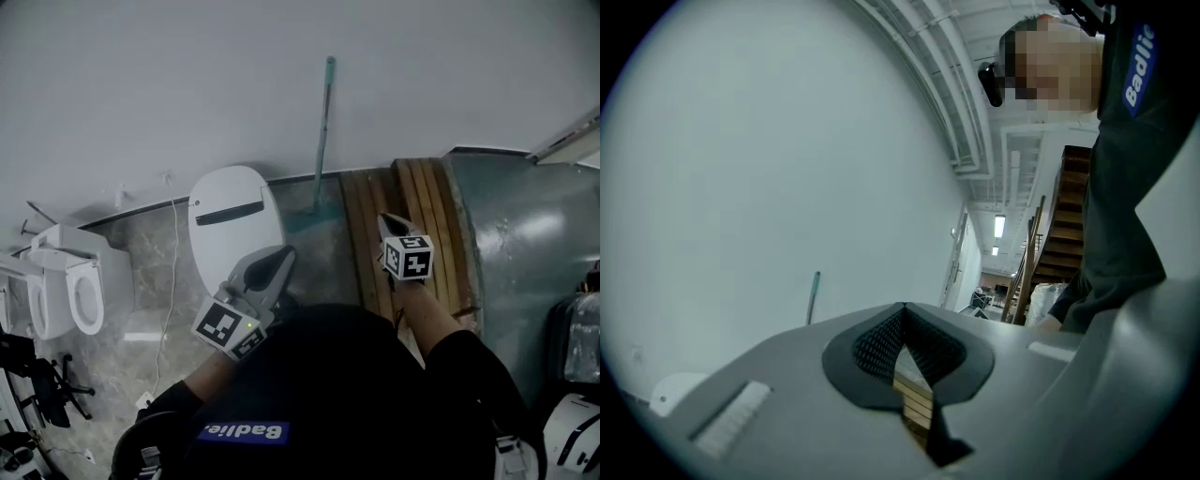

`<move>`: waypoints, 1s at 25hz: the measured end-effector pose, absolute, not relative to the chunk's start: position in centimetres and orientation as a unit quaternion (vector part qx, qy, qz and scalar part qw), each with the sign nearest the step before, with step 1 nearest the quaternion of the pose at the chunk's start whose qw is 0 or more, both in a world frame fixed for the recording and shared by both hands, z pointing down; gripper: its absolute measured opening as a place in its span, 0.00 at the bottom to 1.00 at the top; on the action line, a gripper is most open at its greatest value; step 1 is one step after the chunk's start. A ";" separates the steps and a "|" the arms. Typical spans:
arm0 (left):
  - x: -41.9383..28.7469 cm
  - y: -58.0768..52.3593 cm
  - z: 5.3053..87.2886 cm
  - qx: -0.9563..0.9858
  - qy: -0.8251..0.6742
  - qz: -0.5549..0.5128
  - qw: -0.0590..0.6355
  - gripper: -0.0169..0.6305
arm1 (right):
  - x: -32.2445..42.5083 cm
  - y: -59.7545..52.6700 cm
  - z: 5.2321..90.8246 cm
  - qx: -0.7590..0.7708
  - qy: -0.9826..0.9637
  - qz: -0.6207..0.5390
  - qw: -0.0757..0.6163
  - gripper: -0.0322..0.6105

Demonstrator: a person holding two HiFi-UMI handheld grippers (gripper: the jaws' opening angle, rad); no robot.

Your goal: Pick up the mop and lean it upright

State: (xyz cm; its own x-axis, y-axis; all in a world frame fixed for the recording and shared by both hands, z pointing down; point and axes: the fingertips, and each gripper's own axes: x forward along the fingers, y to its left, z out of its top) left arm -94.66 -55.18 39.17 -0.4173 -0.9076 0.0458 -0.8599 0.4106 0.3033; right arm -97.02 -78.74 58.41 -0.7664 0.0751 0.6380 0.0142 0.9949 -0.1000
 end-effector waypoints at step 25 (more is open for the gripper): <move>-72.3 -66.3 39.4 0.548 -0.818 -0.033 0.169 0.06 | -71.1 -78.1 55.3 -0.188 -0.931 0.128 0.284 0.05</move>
